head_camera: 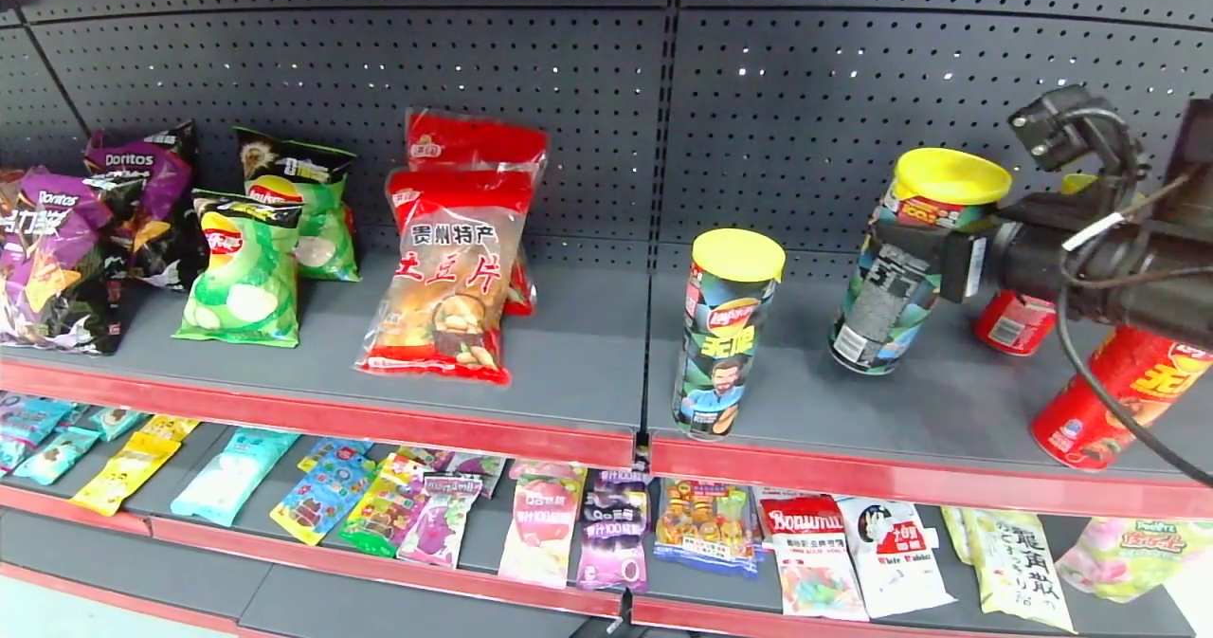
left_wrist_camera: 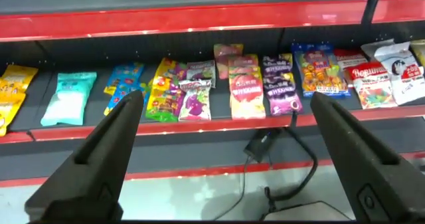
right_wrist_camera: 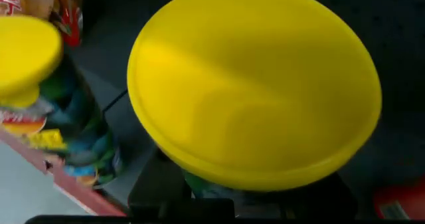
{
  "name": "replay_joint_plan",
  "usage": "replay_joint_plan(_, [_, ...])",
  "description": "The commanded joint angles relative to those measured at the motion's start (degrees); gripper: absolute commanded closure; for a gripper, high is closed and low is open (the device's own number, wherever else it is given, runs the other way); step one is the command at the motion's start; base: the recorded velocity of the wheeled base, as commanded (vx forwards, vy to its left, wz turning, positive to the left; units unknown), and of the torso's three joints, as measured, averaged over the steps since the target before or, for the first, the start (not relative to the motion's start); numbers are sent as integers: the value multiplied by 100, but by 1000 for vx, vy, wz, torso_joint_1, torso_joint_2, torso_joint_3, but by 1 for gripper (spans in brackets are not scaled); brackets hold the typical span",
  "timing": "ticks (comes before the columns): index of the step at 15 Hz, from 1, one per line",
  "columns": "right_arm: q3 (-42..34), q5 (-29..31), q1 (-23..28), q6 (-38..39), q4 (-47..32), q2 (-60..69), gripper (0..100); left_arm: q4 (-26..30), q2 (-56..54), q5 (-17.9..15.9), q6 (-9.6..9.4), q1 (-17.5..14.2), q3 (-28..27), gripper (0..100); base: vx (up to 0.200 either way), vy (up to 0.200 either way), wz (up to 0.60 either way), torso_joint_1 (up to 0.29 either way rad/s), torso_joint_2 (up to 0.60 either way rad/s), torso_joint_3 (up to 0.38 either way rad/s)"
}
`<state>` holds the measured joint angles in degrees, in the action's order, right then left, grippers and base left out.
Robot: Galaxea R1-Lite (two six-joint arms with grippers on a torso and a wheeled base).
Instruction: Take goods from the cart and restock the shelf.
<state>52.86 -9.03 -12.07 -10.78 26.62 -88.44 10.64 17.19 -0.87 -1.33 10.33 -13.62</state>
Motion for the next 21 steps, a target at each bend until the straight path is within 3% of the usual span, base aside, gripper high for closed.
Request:
replay_joint_plan(1, [524, -143, -41, -3, 27, -832, 100, -1, -110, -10, 1, 5, -1, 0, 0, 0, 0, 0, 0, 0])
replay_joint_plan(9, [2027, -397, -270, 32, 27, -2195, 100, 8, -154, -1, -25, 5, 61, 0, 0, 0, 0, 0, 0, 0])
replay_joint_plan(21, [2624, -397, -665, 155, 36, -2766, 100, 8, -181, -1, -25, 5, 96, 0, 0, 0, 0, 0, 0, 0])
